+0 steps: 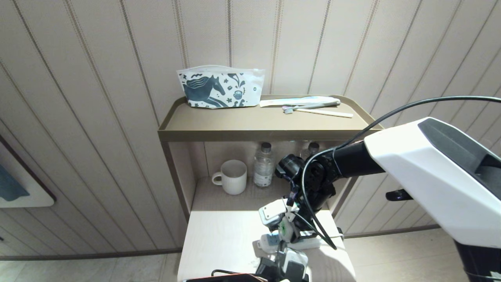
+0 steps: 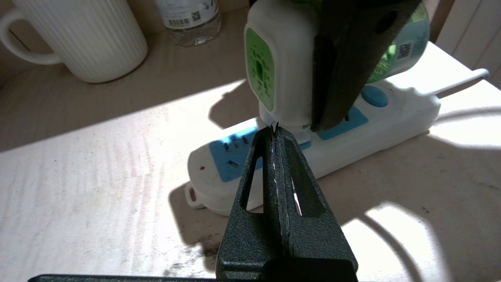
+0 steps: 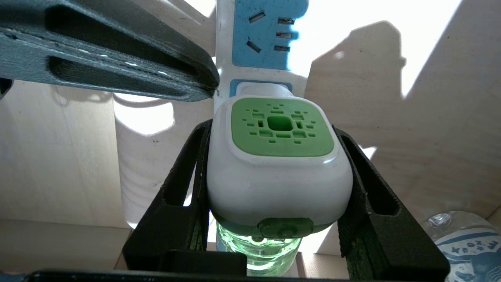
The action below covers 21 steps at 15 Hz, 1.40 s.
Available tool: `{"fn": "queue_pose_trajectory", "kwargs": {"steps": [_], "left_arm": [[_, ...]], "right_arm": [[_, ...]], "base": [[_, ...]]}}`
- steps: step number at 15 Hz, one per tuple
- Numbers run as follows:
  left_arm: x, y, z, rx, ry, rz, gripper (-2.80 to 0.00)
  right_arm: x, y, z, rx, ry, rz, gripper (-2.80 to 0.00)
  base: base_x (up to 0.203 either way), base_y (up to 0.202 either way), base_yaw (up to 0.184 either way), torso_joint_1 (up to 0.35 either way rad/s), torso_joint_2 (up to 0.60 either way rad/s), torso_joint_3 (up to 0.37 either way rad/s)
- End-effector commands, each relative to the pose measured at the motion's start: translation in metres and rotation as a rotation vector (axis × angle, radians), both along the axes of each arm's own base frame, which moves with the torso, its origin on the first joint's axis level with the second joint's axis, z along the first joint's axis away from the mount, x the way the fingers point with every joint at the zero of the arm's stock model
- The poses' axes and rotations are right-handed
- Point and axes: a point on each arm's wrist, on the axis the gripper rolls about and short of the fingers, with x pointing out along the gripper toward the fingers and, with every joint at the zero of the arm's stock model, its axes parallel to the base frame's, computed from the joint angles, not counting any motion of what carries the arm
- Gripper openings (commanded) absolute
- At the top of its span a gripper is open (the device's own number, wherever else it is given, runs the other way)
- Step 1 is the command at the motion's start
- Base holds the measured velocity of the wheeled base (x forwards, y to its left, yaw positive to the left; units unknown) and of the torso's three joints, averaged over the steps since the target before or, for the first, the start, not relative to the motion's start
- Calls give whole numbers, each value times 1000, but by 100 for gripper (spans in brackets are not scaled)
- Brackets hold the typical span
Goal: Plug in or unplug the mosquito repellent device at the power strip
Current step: Hold the socket with your left hand and unplug it with your right hand
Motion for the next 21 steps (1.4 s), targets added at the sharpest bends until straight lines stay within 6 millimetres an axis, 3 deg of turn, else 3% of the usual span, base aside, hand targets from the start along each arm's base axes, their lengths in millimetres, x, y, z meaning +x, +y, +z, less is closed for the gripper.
{"fn": "queue_pose_trajectory", "kwargs": {"steps": [1,9,21], "left_arm": [[-1,2,1,-9,-4,5,-280],[1,20,-3,-7,22,39,-280],[-2,22,-2,0,30,22,-280]], "right_arm": [[-2,0,-1,0,13,10,-280],[-13,1,8,8,14,15,-280],[-15,7,16,46,4,35,-280]], "base": [[0,0,0,0,0,0],[0,0,0,0,0,0],[0,0,0,0,0,0]]}}
